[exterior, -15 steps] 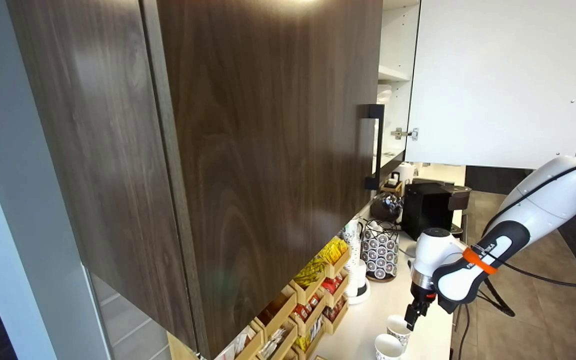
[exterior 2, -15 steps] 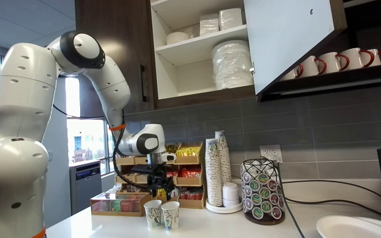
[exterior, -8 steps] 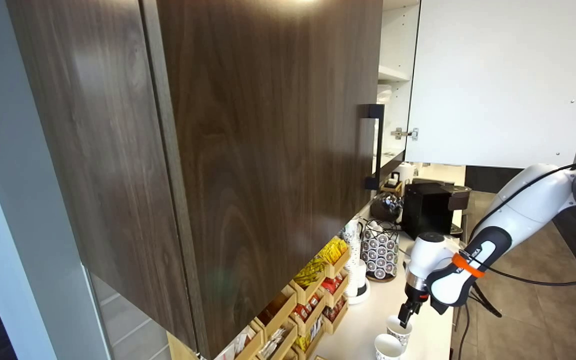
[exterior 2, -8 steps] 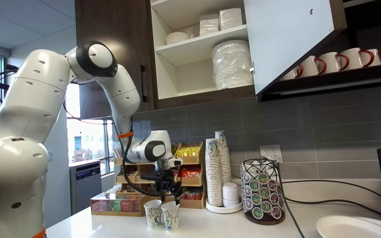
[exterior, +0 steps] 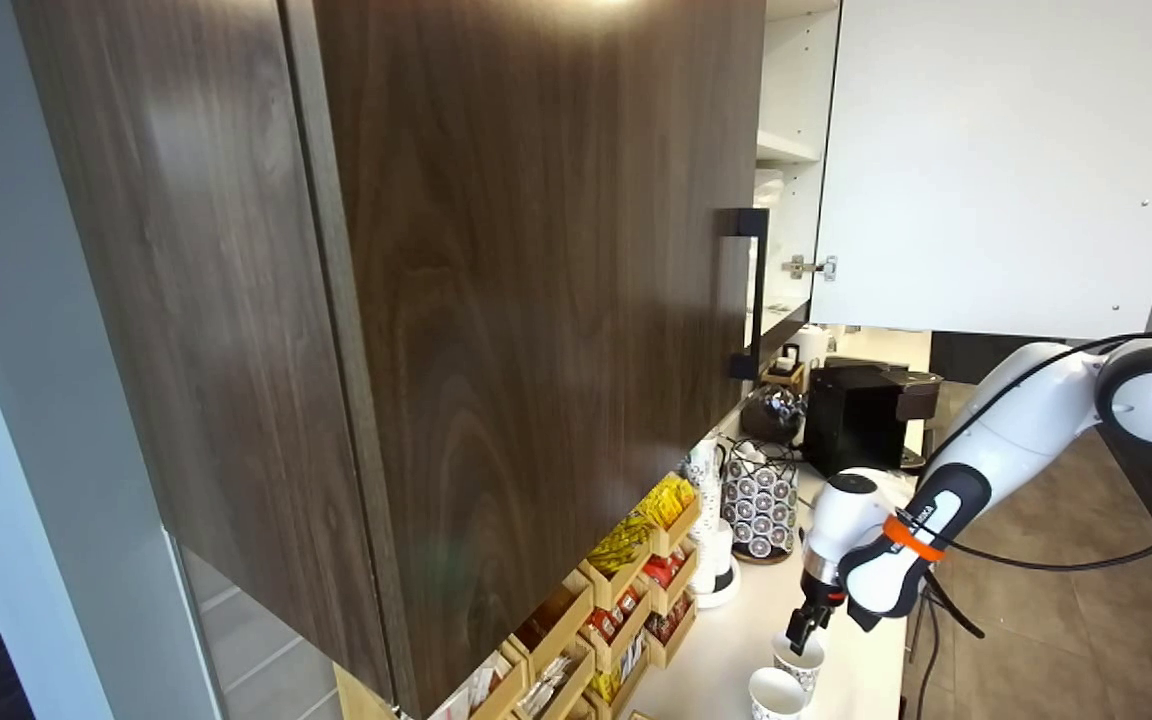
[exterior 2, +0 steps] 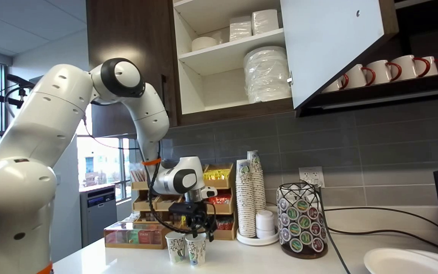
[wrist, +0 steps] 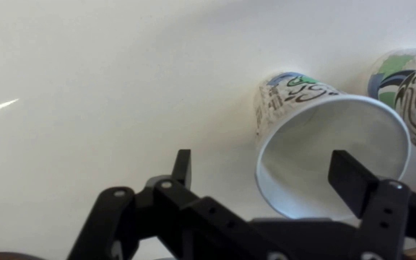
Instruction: Put the cups together, then place them in the open cupboard
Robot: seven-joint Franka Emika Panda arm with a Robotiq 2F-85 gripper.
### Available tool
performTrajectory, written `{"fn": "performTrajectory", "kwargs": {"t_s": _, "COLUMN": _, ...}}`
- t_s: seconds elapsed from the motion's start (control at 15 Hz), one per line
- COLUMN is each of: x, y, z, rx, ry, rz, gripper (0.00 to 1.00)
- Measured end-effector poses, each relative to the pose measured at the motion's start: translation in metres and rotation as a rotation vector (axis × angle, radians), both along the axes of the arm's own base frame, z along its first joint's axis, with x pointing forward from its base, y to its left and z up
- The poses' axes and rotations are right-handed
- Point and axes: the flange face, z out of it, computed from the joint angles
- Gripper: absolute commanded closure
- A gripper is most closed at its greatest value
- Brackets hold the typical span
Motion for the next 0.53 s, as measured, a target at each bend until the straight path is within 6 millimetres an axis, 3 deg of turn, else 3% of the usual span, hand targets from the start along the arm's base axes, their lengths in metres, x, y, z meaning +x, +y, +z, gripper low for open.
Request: {"fn": "performTrajectory", "kwargs": {"t_s": 0.53, "x": 0.004, "y": -0.006, "z": -0.015, "rx": -0.007, "ry": 0.017, "rz": -0.011, "gripper": 0.95}}
